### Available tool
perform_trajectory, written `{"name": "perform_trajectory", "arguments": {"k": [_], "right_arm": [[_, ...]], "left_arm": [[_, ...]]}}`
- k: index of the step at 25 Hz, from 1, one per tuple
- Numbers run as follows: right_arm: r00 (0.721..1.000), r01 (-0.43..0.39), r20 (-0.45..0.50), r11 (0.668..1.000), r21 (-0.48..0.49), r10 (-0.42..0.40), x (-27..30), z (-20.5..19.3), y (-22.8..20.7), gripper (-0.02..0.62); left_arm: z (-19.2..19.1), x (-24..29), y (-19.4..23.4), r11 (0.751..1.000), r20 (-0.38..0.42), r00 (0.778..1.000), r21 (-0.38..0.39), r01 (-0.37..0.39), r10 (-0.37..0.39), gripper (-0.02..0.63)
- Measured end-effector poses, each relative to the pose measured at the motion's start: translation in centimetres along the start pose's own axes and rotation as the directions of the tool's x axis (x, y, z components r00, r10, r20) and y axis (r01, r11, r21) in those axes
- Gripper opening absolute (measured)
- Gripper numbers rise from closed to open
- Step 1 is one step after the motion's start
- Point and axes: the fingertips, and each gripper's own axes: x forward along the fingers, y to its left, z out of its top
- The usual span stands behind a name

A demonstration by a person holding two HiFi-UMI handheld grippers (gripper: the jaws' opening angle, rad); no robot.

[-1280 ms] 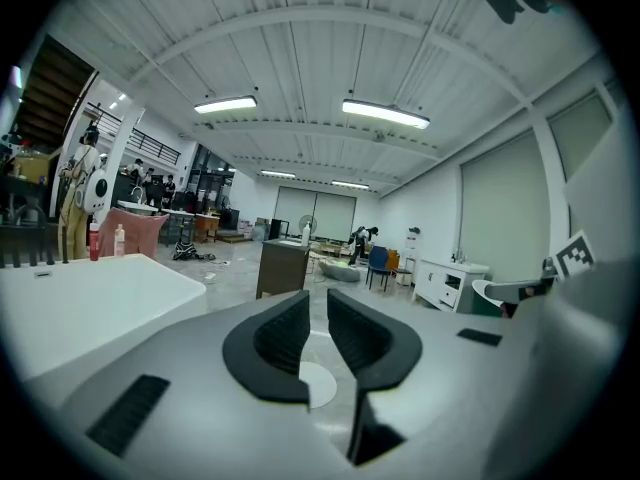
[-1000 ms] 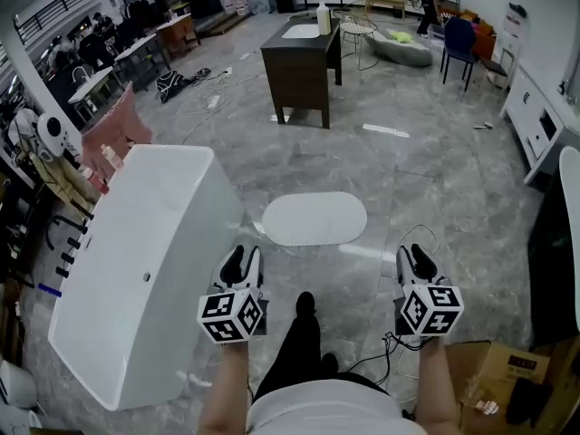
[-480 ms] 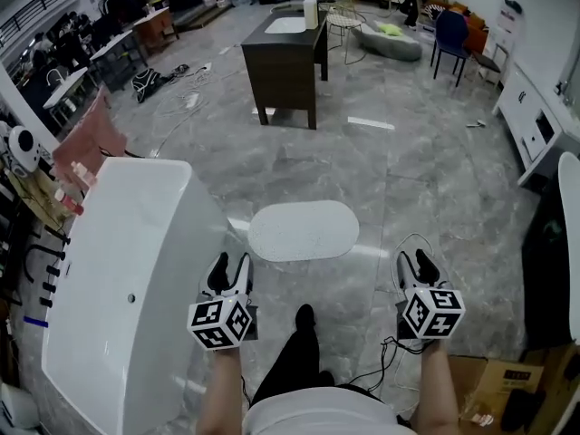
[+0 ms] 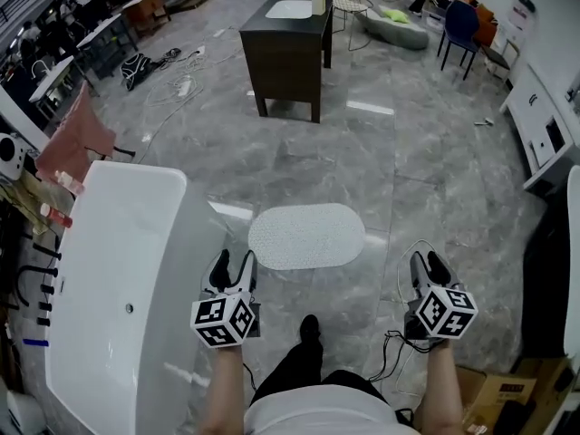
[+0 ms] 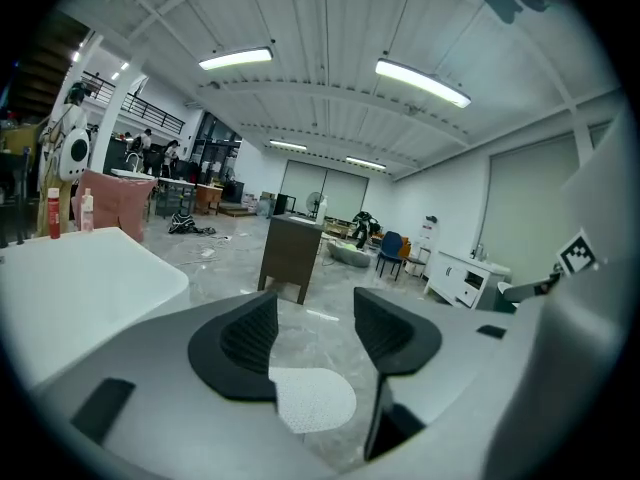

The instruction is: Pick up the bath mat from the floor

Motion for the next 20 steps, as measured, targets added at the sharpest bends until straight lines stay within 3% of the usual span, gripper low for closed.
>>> {"name": "perform_trajectory", "arguments": {"k": [13, 20], "right_arm": [[0.999, -0.035, -0.014, 0.999, -0.032, 0.034, 6.6, 2.7, 2.0, 0.155], [0.996, -0.063, -0.072, 0.997, -0.044, 0.060, 11.8, 2.3, 2.0, 0.155]], "left_arm": [[1.3, 5.4, 3.8, 0.999, -0.016, 0.999, -0.014, -0.040, 0.040, 0.232], [0.9, 7.8, 5.6, 0.996, -0.039, 0.995, -0.018, -0.090, 0.089, 0.232]]}}
